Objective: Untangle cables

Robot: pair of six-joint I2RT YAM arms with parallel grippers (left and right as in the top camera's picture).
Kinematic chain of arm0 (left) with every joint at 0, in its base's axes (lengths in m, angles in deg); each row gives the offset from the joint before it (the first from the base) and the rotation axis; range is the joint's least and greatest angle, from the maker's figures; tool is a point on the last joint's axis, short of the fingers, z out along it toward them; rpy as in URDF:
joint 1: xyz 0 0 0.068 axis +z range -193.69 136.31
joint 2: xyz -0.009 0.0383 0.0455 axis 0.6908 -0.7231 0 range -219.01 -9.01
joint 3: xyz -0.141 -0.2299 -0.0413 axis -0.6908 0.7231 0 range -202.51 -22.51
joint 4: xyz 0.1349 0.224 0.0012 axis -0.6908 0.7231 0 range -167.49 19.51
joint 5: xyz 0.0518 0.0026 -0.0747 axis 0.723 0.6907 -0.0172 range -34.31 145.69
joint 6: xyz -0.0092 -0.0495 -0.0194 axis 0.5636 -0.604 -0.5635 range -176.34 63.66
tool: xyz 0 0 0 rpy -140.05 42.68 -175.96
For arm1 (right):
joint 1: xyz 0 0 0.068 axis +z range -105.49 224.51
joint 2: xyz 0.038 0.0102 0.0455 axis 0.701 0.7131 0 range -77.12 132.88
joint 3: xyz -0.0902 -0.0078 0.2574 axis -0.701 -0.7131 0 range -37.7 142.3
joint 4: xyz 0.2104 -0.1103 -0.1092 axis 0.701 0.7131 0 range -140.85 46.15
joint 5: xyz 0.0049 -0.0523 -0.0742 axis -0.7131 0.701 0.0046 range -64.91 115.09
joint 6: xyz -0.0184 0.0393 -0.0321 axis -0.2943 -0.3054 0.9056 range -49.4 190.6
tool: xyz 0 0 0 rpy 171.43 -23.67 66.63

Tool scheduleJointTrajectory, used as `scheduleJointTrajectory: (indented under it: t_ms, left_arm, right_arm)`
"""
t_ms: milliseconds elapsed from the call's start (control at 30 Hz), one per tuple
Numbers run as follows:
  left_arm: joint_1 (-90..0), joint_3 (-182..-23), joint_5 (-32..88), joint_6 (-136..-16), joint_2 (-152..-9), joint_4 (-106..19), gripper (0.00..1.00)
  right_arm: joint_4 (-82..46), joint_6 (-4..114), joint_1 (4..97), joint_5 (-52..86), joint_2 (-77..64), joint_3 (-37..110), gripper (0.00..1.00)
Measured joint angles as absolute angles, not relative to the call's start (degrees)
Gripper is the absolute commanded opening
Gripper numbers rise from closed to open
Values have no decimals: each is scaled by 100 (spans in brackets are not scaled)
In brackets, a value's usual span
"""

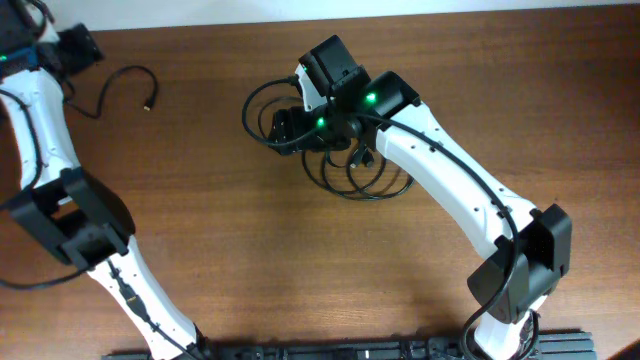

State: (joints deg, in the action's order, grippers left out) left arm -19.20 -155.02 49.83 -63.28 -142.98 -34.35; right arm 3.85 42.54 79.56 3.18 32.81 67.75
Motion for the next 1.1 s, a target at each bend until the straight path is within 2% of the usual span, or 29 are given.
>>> scheduleJointTrajectory:
  t_ms: [133,233,367,400,433,467,533,567,633,767,800,833,867,1000,1033,1100]
  left_arm:
    - [-1420,-15738,5229,-6348,-13962,-3022,77]
    - [-1004,-15729,5323,-6350,-14047,-2486,80]
    - [-1015,-15729,4252,-6350,-14735,-2458,74]
    - [-1035,-15729,4012,-6350,-14915,-2456,51]
    - [-1044,-15729,3796,-6350,-15081,-2456,37]
    - [-1046,-15727,3673,-6374,-15177,-2456,18]
    - [-1046,-15718,3555,-6374,-15240,-2532,0]
    - [-1046,-15718,3496,-6420,-15240,-2661,0]
    - [-1039,-15718,3238,-7277,-15240,-3070,0]
    - [-888,-15690,1892,-9620,-15282,-5363,0]
    - [-871,-15703,1704,-9947,-15282,-5610,0]
    - [-862,-15703,1568,-10262,-15282,-5802,15]
    - [-862,-15703,1509,-10387,-15282,-5763,57]
    - [-928,-15742,1448,-9464,-15400,-4622,66]
    - [-961,-15740,1450,-9019,-15516,-4169,73]
    - [-961,-15740,1826,-8463,-15656,-3453,79]
  right_arm:
    - [381,4257,7956,318,3281,6775,79]
    - [287,4254,7956,318,3281,6775,79]
    - [276,4254,7956,318,3281,6775,79]
    - [274,4257,7956,318,3281,6775,79]
    - [274,4254,7956,318,3281,6775,79]
    - [274,4259,7956,318,3281,6775,79]
    - [274,4257,7956,318,3281,6775,79]
    - [274,4254,7956,318,3281,6775,79]
    - [276,4254,7956,318,3281,6775,79]
    - [302,4257,7956,312,3281,6775,79]
    - [302,4254,7956,316,3284,6775,79]
    - [328,4257,7956,318,3284,6775,79]
    - [344,4259,7956,318,3284,6775,79]
    - [341,4254,7956,318,3284,6775,79]
    - [365,4257,7956,316,3284,6775,79]
    - [431,4259,7956,316,3284,6775,79]
